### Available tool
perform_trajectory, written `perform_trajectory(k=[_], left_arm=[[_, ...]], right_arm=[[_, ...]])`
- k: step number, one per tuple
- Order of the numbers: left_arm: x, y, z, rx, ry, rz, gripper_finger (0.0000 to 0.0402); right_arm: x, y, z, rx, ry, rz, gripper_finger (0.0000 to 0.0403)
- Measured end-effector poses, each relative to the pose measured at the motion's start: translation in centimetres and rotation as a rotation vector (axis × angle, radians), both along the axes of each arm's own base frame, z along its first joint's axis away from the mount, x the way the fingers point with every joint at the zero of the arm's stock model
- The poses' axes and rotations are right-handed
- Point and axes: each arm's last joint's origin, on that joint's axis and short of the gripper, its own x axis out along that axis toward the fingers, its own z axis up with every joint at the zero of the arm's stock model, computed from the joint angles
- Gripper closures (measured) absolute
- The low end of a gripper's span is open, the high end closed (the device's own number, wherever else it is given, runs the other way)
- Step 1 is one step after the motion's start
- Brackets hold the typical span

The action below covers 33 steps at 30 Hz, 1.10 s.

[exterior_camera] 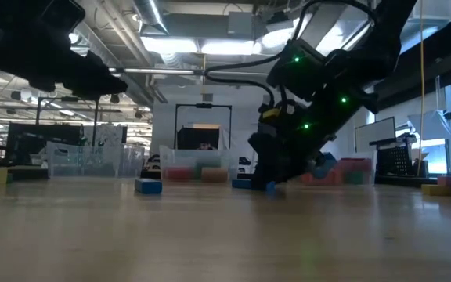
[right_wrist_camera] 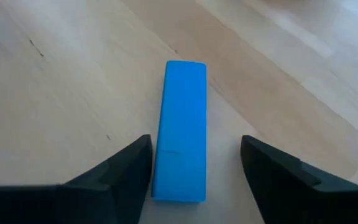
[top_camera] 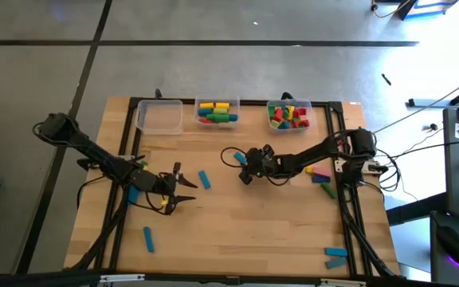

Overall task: Sort blocks by size
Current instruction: Put the blue rectangular block into the left transparent bin

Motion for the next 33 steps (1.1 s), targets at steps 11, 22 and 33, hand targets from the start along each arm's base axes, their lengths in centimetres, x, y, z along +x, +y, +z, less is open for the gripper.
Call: perform_trajectory(k=[11, 22, 33], left_arm=[[0.2, -0.1, -0.8, 0.018, 0.042, 0.005, 0.0224], [0.2, -0.1, -0.9, 0.035, 0.049, 0.001, 0.0224], [0.2, 0.1, -0.9, -0.022, 0.051, 0.026, 0.0224]], right_arm=[[0.0, 0.1, 0.0, 0.005, 0.002, 0.009, 0.0302], [2.3, 0.0, 2.9, -0.07, -0.041, 0.068, 0.0296], [6.3, 0.1, 8.7, -0.171, -0.149, 0.155, 0.0293]])
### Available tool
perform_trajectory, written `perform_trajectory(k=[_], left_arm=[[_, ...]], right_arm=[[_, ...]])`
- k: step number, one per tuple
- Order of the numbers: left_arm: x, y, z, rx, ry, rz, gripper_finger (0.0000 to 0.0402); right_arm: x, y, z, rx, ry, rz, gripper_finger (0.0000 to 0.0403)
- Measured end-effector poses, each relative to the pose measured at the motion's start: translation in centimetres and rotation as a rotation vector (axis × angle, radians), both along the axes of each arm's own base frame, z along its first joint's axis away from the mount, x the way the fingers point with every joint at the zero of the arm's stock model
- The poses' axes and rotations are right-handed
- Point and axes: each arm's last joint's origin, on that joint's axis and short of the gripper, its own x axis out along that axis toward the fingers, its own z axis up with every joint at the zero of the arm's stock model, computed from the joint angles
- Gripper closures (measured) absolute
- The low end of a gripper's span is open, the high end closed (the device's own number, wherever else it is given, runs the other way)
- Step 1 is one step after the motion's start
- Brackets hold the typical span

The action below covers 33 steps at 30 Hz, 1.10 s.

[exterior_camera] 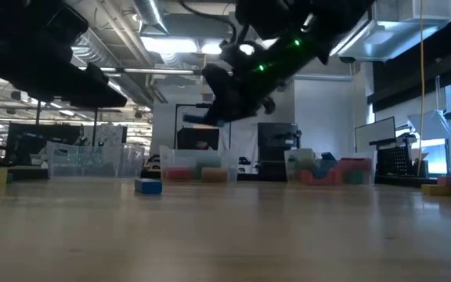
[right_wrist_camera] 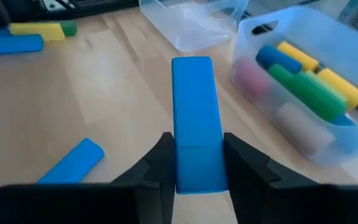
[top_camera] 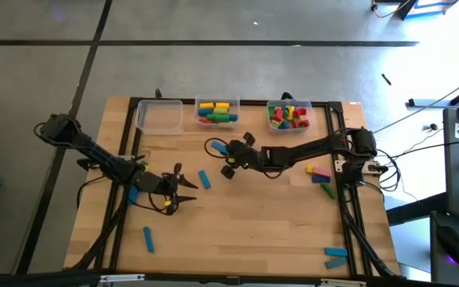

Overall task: Sort blocks by size
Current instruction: Put the blue rectangular block into the left transparent bin

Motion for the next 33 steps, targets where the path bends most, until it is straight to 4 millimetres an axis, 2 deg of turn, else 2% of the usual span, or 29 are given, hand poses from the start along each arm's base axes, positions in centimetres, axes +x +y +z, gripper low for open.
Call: perform_trajectory(k=[4, 8, 13, 19, 23, 25, 33], left_arm=[[0.2, 0.4, 0.0, -0.076, 0.002, 0.047, 0.0224], [0.3, 0.7, 0.0, -0.129, 0.001, 0.081, 0.0224], [0.4, 1.6, 1.0, -0.234, -0.051, 0.143, 0.0224], [0.4, 3.0, 2.2, -0.481, -0.128, 0.252, 0.0224], [0.5, 3.4, 2.2, -0.609, -0.121, 0.267, 0.0224], [0.5, 3.4, 2.3, -0.658, -0.123, 0.269, 0.0224], [0.5, 2.6, 3.3, -0.721, -0.198, 0.19, 0.0224]], right_arm=[[0.3, 0.3, 0.6, -0.006, -0.009, 0.011, 0.0292], [0.4, 1.8, 0.7, -0.032, -0.001, 0.066, 0.029], [0.0, 5.7, 0.8, -0.131, 0.023, 0.122, 0.029], [-1.1, 11.0, 1.1, -0.359, 0.072, 0.204, 0.0289], [-1.6, 13.6, 1.9, -0.511, 0.062, 0.261, 0.0289], [-1.7, 13.9, 2.1, -0.558, 0.063, 0.27, 0.0289], [-1.5, 13.8, 2.1, -0.549, 0.043, 0.261, 0.0289]])
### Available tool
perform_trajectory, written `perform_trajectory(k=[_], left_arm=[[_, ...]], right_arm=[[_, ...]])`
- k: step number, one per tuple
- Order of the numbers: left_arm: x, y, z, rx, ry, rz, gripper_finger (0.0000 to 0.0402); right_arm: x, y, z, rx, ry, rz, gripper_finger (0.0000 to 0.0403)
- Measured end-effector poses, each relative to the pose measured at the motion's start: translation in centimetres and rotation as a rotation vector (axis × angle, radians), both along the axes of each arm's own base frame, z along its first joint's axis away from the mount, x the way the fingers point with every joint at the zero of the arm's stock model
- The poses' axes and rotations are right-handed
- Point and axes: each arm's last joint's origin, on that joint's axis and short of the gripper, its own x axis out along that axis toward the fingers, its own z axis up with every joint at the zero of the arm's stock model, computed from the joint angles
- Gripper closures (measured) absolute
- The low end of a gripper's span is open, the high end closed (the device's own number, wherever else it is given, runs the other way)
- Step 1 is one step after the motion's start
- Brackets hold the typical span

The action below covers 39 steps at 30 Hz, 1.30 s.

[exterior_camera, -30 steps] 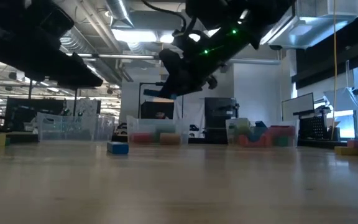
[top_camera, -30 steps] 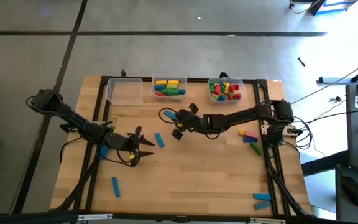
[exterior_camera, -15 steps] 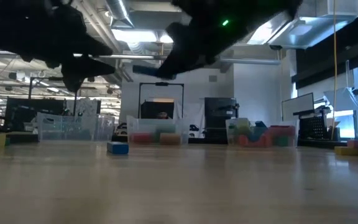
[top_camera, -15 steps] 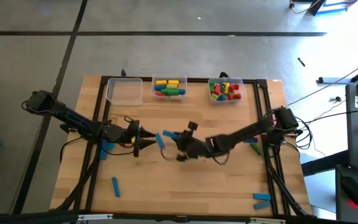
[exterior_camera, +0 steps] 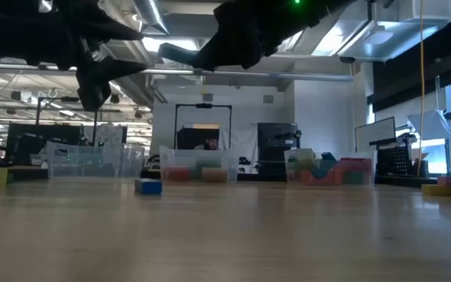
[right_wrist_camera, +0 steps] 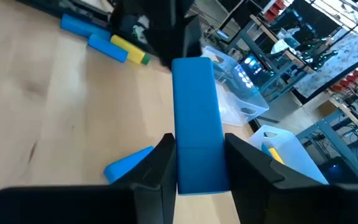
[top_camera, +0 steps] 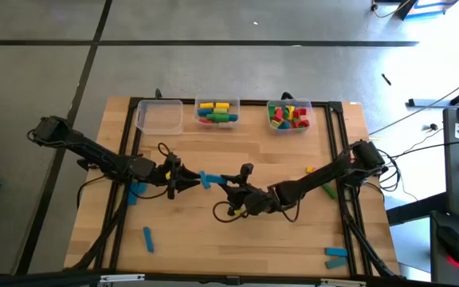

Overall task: Sort blocks by size
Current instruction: Put the blue rectangular block into the left transparent bin

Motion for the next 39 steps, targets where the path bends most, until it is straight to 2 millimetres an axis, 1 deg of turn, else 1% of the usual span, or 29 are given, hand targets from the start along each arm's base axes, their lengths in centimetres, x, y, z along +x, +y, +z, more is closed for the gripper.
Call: perform_trajectory(k=[5, 14, 18, 21, 24, 33, 37, 39], left_arm=[[0.2, 0.0, -0.2, 0.011, 0.015, 0.011, 0.0224], [2.6, -0.6, 1.2, 0.085, 0.012, 0.018, 0.0224], [3.3, -0.4, 1.2, 0.085, 0.02, 0.032, 0.0224], [3.7, -0.4, 0.8, 0.092, 0.048, 0.035, 0.0225], [4.1, -0.6, 0.9, 0.096, 0.048, 0.033, 0.0243], [4.3, -0.6, 0.9, 0.148, 0.059, 0.031, 0.0348], [4.3, -0.6, 0.8, 0.194, 0.069, 0.018, 0.0351], [4.2, -0.6, 1.0, 0.216, 0.067, 0.012, 0.0351]], right_arm=[[0.3, -0.1, -0.4, 0.021, -0.002, 0.035, 0.0288], [0.9, -0.7, -0.4, 0.02, -0.026, 0.036, 0.0288], [0.9, -0.6, -0.2, 0.0, -0.033, 0.046, 0.0288], [1.0, -0.6, -0.2, 0.002, -0.036, 0.059, 0.0288], [1.0, -0.6, -0.2, 0.004, -0.038, 0.065, 0.0288], [1.0, -0.6, -0.1, 0.018, -0.05, 0.057, 0.0287], [0.9, -0.3, -0.1, 0.046, -0.059, 0.076, 0.0284], [0.8, 0.1, -0.1, 0.047, -0.06, 0.087, 0.0273]])
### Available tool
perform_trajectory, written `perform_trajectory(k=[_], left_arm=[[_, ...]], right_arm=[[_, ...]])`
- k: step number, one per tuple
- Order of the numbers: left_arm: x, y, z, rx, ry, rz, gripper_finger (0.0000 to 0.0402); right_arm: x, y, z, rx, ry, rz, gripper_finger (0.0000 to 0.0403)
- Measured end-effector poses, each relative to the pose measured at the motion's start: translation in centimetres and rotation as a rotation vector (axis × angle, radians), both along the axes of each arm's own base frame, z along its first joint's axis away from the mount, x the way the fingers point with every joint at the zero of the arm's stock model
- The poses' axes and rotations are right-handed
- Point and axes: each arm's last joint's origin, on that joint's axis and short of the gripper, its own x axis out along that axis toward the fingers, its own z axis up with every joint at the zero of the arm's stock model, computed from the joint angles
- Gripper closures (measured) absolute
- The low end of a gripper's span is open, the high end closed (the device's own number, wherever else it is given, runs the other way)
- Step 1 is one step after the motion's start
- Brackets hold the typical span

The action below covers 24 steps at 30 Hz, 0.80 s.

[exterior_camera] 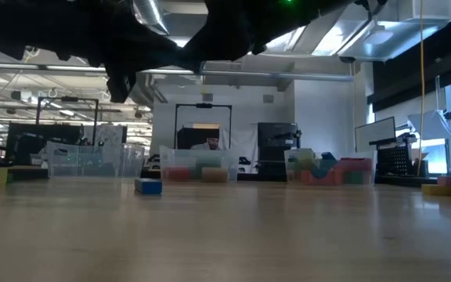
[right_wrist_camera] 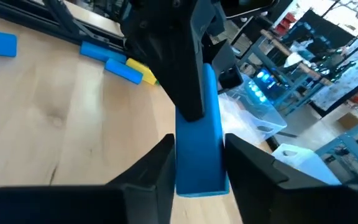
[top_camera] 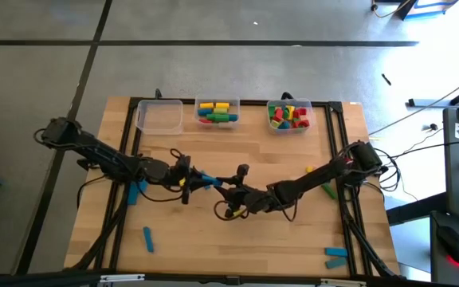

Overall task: Sort blocks by size
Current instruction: Put the blue rectangular block into the left transparent bin

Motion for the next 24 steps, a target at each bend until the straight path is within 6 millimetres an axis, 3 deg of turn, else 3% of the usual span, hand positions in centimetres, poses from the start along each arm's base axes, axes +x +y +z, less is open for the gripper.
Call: perform_trajectory(k=[5, 12, 18, 24], left_arm=[[-0.9, 0.6, 0.9, 0.073, 0.013, 0.032, 0.0345], [-4.1, 3.3, 2.1, 0.227, 0.162, 0.249, 0.0348], [-7.2, 6.8, 2.8, 0.408, 0.314, 0.576, 0.0347], [-8.6, 10.6, 2.7, 0.496, 0.467, 0.825, 0.0346]], right_arm=[[-1.2, 2.0, 0.7, -0.035, -0.017, -0.031, 0.0221], [-3.6, 5.1, 2.7, -0.044, -0.084, -0.076, 0.0152], [-4.5, 6.7, 2.7, 0.085, -0.115, -0.038, 0.0143], [-5.1, 6.8, 0.9, 0.311, -0.01, 0.007, 0.0149]])
